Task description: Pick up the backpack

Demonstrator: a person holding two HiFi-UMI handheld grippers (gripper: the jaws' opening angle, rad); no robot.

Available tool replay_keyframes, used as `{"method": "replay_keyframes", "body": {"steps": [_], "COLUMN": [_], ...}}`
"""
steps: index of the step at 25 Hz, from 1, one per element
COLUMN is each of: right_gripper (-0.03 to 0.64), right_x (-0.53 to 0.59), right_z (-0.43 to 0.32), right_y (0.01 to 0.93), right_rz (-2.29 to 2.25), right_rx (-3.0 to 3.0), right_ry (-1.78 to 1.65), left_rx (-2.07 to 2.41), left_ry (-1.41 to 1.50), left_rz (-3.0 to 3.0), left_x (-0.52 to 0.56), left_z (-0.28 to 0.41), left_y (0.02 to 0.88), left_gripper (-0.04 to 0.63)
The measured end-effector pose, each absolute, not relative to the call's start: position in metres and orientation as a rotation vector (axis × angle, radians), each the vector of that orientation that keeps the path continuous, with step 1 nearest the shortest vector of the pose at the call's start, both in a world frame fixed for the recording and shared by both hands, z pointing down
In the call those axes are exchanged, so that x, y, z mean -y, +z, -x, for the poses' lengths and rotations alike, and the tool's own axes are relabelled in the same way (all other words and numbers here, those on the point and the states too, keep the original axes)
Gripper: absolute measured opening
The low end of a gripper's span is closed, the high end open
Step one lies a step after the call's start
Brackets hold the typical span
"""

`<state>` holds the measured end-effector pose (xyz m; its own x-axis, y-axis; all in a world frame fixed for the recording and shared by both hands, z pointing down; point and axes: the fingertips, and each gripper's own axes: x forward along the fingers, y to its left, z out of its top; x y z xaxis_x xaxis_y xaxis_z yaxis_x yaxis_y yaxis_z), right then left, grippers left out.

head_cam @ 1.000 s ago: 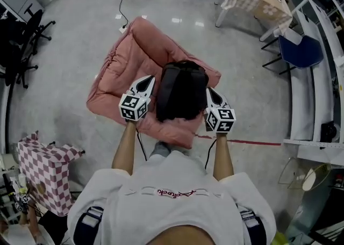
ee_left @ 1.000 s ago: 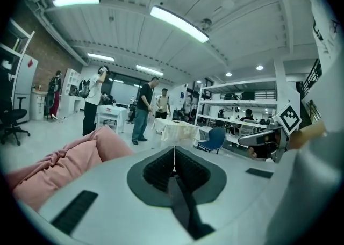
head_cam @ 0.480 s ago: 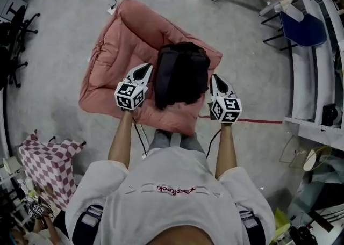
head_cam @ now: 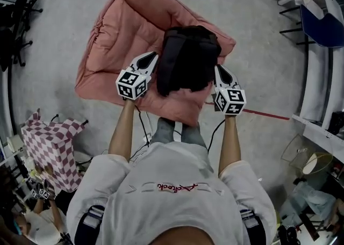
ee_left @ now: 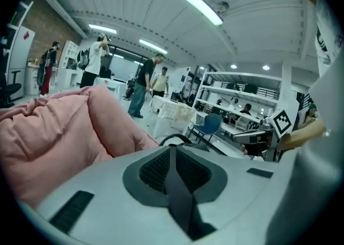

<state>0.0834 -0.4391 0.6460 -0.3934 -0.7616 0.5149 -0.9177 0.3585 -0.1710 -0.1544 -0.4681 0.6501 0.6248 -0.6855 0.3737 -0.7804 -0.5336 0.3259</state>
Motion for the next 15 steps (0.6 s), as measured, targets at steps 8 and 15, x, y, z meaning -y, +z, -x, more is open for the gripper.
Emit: {"method": "replay_keyframes", "body": {"steps": [8, 15], "right_gripper": [0.158, 0.281], "right_x": [0.443, 0.459], "right_z": [-0.088, -0.097], "right_y": [0.693, 0.744], "right_rz": [-1.378, -1.284], "right_rx": [2.323, 2.315], "right_ry": [0.683, 0.707], "left_rx": [1.153, 1.056], "left_ry": [0.284, 0.278], "left_rz": [-2.37, -2.338], "left_x": [0.47, 0.484], "left_z": [0.147, 0.134], "left_y": [0.683, 0.718], "left_gripper": [0.166, 0.302]}}
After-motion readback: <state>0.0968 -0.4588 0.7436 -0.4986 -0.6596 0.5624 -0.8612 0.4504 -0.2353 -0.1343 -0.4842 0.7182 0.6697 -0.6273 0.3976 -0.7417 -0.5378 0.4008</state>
